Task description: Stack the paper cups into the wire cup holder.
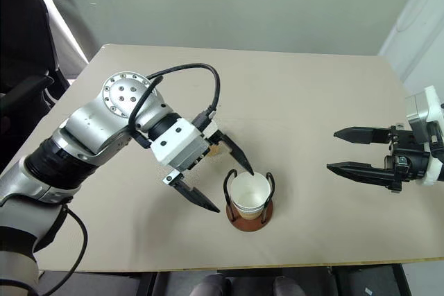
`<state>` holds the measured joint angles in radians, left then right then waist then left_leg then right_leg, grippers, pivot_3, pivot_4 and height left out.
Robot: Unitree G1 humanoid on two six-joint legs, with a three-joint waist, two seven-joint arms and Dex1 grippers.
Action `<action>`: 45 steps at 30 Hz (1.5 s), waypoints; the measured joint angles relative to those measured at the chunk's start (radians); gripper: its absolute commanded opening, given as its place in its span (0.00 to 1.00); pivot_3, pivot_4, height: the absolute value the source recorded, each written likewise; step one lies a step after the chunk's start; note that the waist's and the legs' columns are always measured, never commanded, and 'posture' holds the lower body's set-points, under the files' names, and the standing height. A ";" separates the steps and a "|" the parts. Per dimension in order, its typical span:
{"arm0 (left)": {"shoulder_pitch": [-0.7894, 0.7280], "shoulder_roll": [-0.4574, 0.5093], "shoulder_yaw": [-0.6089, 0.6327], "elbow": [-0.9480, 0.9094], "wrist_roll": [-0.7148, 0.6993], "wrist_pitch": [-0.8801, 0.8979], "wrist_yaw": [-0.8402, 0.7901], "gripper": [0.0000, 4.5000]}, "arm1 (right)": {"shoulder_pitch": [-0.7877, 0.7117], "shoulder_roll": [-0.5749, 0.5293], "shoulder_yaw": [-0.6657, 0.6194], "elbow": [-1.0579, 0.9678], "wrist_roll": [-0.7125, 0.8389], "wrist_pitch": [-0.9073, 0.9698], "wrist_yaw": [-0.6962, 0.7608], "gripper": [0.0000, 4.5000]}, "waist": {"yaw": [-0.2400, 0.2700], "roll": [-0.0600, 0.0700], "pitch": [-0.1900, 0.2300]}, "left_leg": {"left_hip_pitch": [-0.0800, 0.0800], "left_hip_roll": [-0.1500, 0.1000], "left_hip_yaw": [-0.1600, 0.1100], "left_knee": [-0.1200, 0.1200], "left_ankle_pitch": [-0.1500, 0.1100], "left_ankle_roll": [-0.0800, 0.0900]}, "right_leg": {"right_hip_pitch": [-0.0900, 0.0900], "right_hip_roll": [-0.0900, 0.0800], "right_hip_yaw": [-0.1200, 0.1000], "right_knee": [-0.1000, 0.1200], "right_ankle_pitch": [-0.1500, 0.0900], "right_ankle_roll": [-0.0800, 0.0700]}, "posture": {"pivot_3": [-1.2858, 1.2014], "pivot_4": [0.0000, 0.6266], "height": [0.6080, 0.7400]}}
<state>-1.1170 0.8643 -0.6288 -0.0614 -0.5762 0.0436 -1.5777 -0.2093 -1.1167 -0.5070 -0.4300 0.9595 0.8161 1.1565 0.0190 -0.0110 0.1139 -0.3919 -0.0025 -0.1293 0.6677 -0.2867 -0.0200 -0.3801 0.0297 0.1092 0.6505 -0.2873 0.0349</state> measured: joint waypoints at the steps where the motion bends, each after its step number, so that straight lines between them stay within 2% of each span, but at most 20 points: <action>1: 0.000 -0.015 0.011 0.028 0.025 0.000 0.000 0.99 | 0.000 0.000 0.000 0.000 0.000 0.000 0.000 0.82 | 0.000 0.000 0.000 | 0.000 0.000 0.000 0.000 0.000 0.000 | 0.000 0.000 0.000 0.000 0.000 0.000 | 0.52 0.24 1.00; 7: 0.000 -0.012 0.126 0.353 0.246 -0.047 0.045 0.99 | -0.003 0.000 0.001 0.011 -0.001 -0.007 0.003 0.82 | -0.006 0.000 0.000 | 0.000 0.000 0.000 0.000 0.000 0.000 | -0.002 0.000 0.000 0.002 0.000 0.000 | 0.52 0.24 1.00; 12: 0.041 -0.012 0.194 0.525 0.382 -0.115 0.104 0.99 | -0.010 -0.001 0.008 0.022 -0.004 -0.016 0.009 0.82 | -0.004 0.000 0.000 | -0.001 0.000 0.000 0.000 -0.001 0.001 | -0.002 0.000 0.001 0.000 -0.001 0.001 | 0.52 0.24 1.00; 21: 0.068 -0.081 0.226 0.642 0.487 -0.137 0.110 0.99 | -0.040 -0.004 0.024 0.044 -0.021 -0.026 0.026 0.82 | 0.011 0.000 0.000 | -0.008 -0.001 0.000 0.007 -0.001 0.002 | -0.005 0.000 0.000 0.002 -0.001 0.002 | 0.52 0.24 1.00; 25: 0.067 -0.146 0.236 0.716 0.521 -0.151 0.122 0.99 | -0.030 -0.009 0.025 0.038 -0.024 -0.025 0.031 0.82 | 0.013 0.000 0.000 | -0.009 -0.001 0.000 0.009 -0.001 0.003 | -0.005 0.000 0.000 0.002 -0.001 0.003 | 0.52 0.24 1.00; 28: 0.066 -0.173 0.237 0.751 0.545 -0.171 0.124 0.87 | -0.008 -0.021 0.025 0.028 -0.031 -0.025 0.037 0.82 | 0.012 0.000 0.000 | -0.009 -0.001 0.000 0.011 -0.002 0.003 | -0.005 0.000 0.000 0.003 -0.002 0.003 | 0.52 0.24 1.00; 38: 0.053 -0.215 0.256 0.825 0.596 -0.218 0.136 0.05 | 0.040 -0.034 0.010 0.010 -0.032 -0.022 0.044 0.82 | 0.013 0.000 0.000 | -0.009 -0.002 0.000 0.016 -0.002 0.004 | -0.005 0.000 0.001 0.009 -0.002 0.005 | 0.52 0.24 1.00; 39: 0.051 -0.215 0.260 0.825 0.599 -0.218 0.135 0.01 | 0.041 -0.034 0.007 0.010 -0.032 -0.022 0.045 0.82 | 0.013 0.000 0.000 | -0.008 -0.002 0.000 0.016 -0.002 0.004 | -0.005 0.000 0.001 0.009 -0.002 0.005 | 0.52 0.24 1.00; 42: 0.050 -0.214 0.276 0.813 0.580 -0.204 0.078 0.01 | 0.043 -0.034 0.004 0.009 -0.032 -0.023 0.048 0.82 | 0.012 0.000 0.000 | -0.008 -0.002 0.000 0.016 -0.002 0.004 | -0.005 0.000 0.001 0.010 -0.002 0.005 | 0.52 0.24 1.00; 45: 0.022 -0.184 0.291 0.696 0.456 -0.131 0.007 0.01 | 0.042 -0.034 0.004 0.009 -0.032 -0.025 0.048 0.82 | 0.014 0.000 0.000 | -0.012 -0.002 0.000 0.016 -0.002 0.004 | -0.008 0.000 0.001 0.010 -0.002 0.005 | 0.52 0.24 1.00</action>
<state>-1.0951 0.6806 -0.3374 0.6350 -0.1197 -0.0870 -1.5711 -0.1668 -1.1510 -0.5031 -0.4214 0.9276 0.7914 1.2044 0.0328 -0.0115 0.1141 -0.4036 -0.0050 -0.1289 0.6841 -0.2891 -0.0159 -0.3879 0.0293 0.1100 0.6610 -0.2897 0.0397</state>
